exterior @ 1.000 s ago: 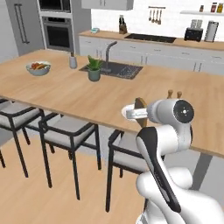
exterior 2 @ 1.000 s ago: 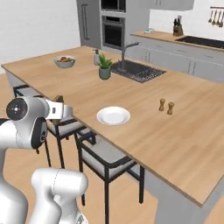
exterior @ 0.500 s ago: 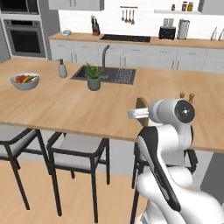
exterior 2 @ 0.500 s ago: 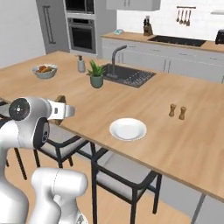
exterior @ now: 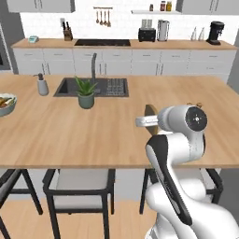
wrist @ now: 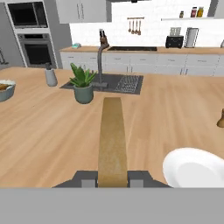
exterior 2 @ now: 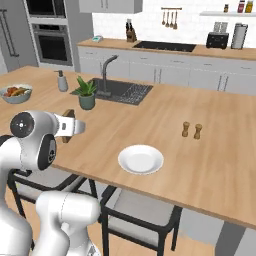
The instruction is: Start the toaster. Once the lever pops up, take the bread to the plate on the dining counter.
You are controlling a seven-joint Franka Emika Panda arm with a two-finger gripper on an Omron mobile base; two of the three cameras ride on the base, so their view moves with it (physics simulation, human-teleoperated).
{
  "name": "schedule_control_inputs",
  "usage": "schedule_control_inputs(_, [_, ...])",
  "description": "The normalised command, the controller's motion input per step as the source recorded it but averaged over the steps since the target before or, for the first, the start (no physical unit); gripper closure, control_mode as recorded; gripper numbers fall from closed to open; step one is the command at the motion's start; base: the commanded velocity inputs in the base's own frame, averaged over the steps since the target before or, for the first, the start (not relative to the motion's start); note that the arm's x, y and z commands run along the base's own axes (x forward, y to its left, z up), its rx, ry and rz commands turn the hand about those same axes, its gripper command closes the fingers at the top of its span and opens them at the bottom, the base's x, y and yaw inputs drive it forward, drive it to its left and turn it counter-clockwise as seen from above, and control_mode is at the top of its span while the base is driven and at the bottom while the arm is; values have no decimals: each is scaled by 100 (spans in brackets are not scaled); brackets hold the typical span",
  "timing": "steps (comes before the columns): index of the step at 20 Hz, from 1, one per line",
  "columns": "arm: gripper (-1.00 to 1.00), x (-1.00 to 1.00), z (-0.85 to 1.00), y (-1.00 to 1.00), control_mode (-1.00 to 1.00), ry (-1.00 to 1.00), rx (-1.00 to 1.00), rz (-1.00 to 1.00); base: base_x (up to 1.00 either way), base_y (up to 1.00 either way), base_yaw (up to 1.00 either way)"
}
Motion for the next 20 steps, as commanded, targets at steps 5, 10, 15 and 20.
schedule_control_inputs(5, [100,0,0,0,100,0,0,0,54,29,-37])
schedule_control_inputs(10, [100,0,0,0,100,0,0,0,38,17,-35])
schedule_control_inputs(15, [100,0,0,0,100,0,0,0,51,9,-24])
schedule_control_inputs(20, [100,61,-12,-26,-100,0,2,-5,0,0,0])
